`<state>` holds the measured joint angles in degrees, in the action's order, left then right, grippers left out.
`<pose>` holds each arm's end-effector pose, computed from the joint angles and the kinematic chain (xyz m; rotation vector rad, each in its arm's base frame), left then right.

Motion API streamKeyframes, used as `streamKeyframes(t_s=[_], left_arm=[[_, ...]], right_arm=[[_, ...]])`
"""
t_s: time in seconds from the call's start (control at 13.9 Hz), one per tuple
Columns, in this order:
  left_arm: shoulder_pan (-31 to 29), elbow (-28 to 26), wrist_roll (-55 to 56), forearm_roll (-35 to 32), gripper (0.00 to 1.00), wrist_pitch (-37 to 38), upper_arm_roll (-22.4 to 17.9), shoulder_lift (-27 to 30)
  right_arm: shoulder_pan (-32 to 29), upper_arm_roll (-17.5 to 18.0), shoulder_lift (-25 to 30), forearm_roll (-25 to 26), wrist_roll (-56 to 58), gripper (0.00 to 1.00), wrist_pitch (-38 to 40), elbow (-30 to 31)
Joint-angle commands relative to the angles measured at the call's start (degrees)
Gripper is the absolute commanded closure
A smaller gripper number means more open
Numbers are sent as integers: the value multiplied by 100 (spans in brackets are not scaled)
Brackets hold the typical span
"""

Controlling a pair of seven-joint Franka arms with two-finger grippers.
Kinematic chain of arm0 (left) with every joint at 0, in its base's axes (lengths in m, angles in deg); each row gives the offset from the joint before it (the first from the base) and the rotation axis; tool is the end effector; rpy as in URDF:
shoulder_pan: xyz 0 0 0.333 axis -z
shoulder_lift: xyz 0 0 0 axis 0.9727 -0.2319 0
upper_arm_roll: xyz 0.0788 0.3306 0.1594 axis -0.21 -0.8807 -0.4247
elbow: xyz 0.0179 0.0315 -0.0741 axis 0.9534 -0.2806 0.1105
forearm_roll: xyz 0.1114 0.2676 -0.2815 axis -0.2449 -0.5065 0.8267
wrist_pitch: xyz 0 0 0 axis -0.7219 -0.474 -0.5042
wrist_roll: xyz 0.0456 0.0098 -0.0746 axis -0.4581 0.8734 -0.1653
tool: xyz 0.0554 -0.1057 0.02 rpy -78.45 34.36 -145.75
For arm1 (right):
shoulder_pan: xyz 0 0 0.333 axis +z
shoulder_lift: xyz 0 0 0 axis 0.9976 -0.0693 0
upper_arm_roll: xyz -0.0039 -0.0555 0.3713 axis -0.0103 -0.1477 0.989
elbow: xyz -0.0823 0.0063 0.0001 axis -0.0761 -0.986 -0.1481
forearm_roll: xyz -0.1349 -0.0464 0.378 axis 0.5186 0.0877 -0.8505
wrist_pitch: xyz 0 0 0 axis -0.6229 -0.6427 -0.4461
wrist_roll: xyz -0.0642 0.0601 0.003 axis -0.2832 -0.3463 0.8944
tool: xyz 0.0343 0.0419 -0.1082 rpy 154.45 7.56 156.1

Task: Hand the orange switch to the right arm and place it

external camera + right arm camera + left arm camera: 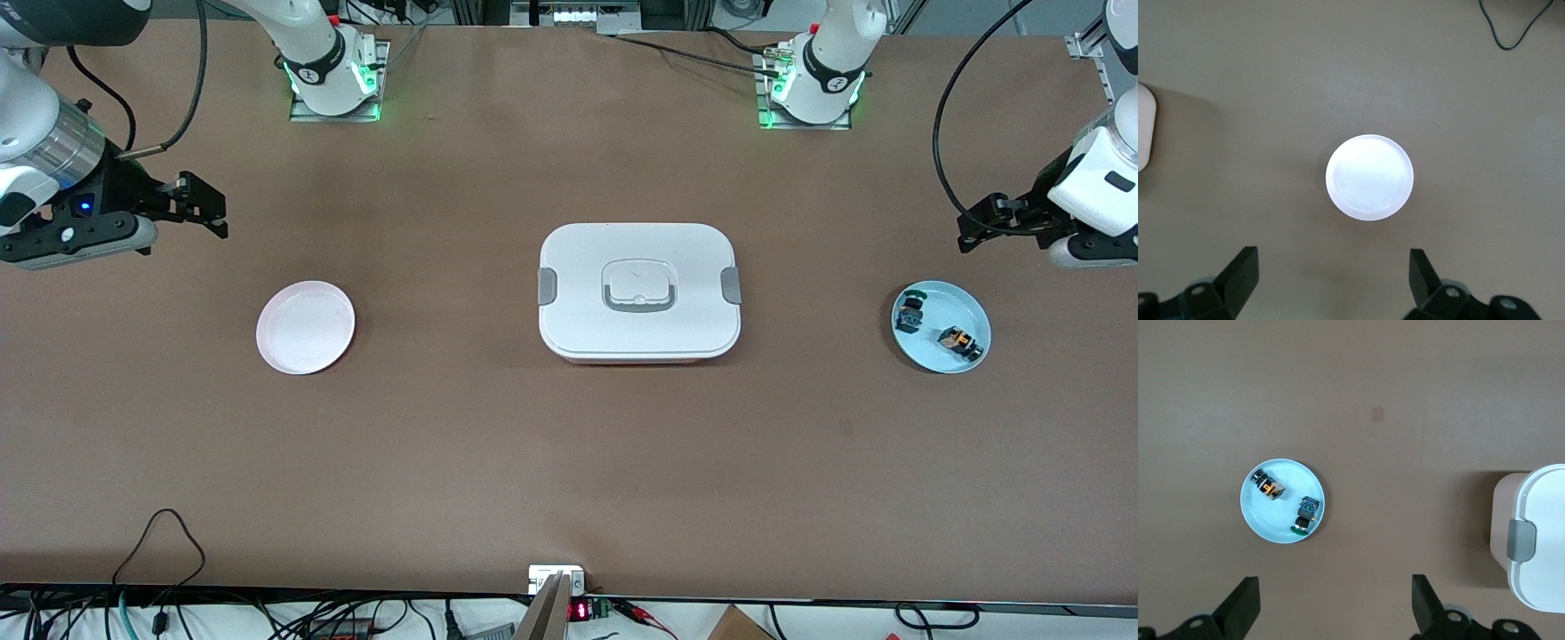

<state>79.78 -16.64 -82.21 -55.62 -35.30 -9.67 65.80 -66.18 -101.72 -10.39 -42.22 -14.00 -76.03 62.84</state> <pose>0.5677 0.0012 0.6208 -3.0848 -0.0721 -0.0081 0.5801 0.0817 0.6308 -3.1115 -0.4112 -0.0247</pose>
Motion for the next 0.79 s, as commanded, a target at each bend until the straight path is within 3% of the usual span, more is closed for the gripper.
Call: streamKeyframes(t_s=[0.0, 0.72], left_arm=[[24, 233, -117, 82, 0, 166, -33, -111], [15, 233, -91, 99, 0, 281, -33, -111]], right_arm=[[72, 55, 3, 4, -38, 0, 88, -121], [63, 82, 12, -5, -38, 0, 97, -121]])
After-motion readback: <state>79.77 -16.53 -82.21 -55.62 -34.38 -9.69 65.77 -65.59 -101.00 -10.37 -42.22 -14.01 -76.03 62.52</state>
